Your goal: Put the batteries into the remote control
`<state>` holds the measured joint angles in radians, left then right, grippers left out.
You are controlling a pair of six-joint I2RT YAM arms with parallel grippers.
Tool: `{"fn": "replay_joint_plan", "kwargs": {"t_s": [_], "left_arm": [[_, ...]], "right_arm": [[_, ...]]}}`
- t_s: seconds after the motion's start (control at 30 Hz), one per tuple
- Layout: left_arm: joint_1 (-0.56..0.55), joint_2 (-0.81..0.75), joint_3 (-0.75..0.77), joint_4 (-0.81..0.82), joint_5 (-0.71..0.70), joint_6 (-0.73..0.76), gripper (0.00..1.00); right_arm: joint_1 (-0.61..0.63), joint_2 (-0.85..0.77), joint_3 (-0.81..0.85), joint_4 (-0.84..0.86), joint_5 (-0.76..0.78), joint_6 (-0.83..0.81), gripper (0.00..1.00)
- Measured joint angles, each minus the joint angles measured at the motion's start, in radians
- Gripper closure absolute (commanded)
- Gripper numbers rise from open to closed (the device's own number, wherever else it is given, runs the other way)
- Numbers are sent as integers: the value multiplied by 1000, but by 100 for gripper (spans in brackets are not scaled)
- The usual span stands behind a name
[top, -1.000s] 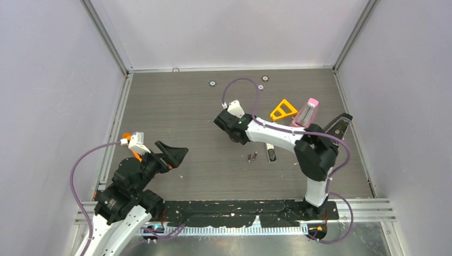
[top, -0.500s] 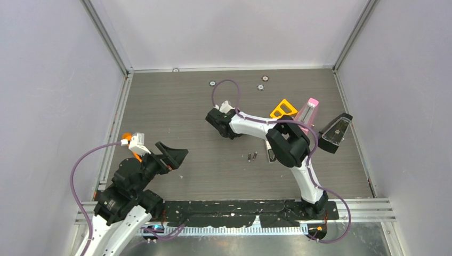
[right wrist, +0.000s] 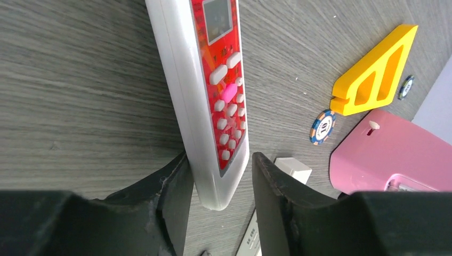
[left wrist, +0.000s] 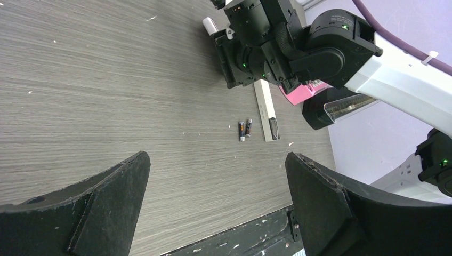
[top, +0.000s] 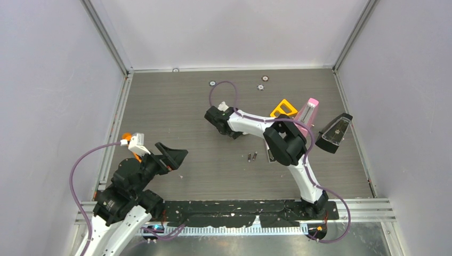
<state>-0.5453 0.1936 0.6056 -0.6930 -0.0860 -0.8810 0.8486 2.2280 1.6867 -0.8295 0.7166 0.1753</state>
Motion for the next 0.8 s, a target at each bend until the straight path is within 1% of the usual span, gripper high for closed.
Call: {"fn": "replay_joint_plan", "kwargs": {"t_s": [0.13, 0.3, 0.4, 0.5, 0.63, 0.73, 0.8], "left_arm": [[0, 1, 0, 0, 0, 0, 0], [0, 1, 0, -1, 0, 2, 0], [0, 0, 0, 0, 4, 14, 0], [0, -2, 0, 2, 18, 34, 0], [0, -9, -2, 11, 44, 57, 0], [0, -15, -11, 25, 57, 69, 0], [0, -18, -18, 32, 67, 75, 0]], "right_arm": [[0, -6, 9, -10, -26, -13, 40], [-3, -60, -6, -6, -146, -11, 39], [-3, -134, -51, 7, -225, -2, 39], [-3, -263, -141, 26, -282, 20, 38], [-11, -444, -281, 51, -297, 58, 34], [-48, -568, -414, 71, -297, 90, 32], [-87, -620, -497, 88, -297, 106, 32]]}}
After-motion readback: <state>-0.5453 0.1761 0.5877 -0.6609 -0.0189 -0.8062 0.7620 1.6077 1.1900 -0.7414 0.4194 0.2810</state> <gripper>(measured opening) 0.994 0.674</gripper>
